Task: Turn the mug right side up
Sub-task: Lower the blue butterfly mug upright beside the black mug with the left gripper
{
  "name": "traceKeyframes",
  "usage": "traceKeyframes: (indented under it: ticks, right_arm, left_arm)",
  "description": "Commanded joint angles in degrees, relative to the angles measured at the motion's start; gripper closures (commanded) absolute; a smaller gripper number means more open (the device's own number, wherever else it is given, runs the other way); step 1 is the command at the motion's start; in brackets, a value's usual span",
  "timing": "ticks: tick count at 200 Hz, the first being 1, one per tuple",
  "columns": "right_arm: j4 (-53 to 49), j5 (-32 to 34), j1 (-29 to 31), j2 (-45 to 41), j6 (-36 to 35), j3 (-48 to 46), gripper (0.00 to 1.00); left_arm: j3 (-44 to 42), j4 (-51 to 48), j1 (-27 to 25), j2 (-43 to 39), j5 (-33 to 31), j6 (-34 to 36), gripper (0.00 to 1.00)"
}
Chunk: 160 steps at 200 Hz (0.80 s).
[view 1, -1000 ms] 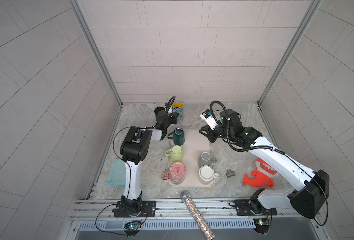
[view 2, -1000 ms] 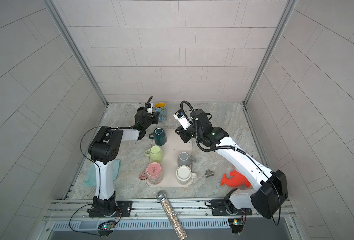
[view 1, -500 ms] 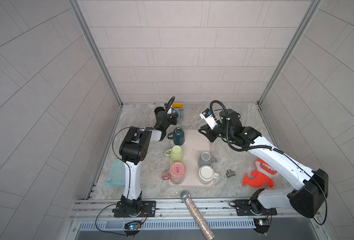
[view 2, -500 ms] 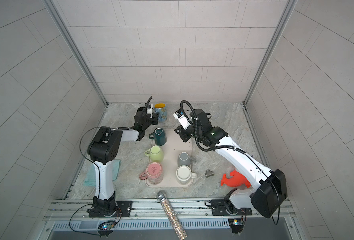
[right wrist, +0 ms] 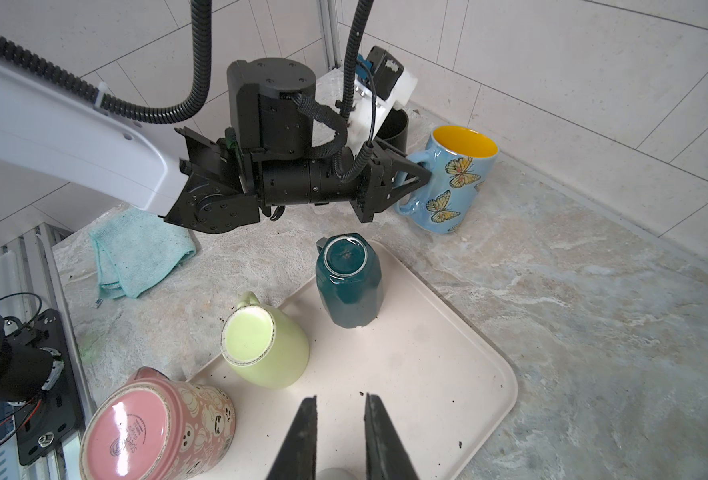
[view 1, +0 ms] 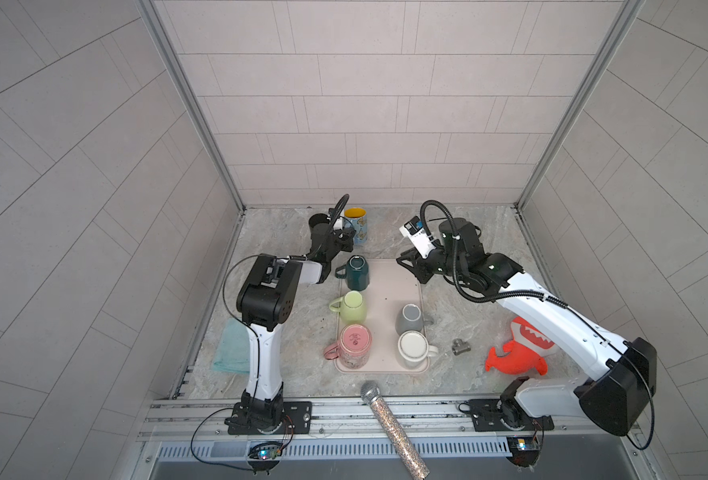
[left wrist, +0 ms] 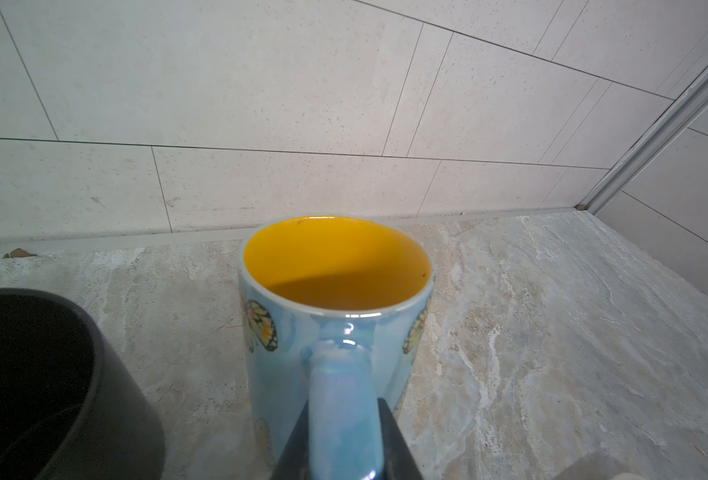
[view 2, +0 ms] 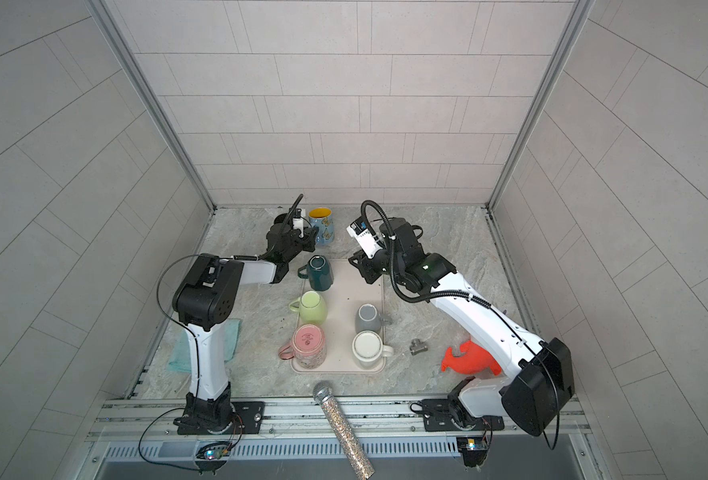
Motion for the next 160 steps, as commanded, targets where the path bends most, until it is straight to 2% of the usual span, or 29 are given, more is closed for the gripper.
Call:
traceKeyframes:
  ticks: [1, 137, 160]
  right_arm:
    - [0.4, -0.7, -0.2, -1.0, 0.2, -0.9, 0.79]
    - [0.9, -0.9, -0.2, -2.0, 1.0, -1.5, 0.79]
    - [1.1, -1.0, -0.1, -2.1, 1.3, -1.7, 0.79]
  left_arm:
    - [-1.1, 0.1, -0.1, -2.3, 1.9, 0.8, 0.78]
    - [-1.8, -1.9, -0.1, -2.4, -0.6, 0.6, 0.62]
    - [-2.3, -1.1, -0.1, -3.8, -1.0, -0.5, 0.55]
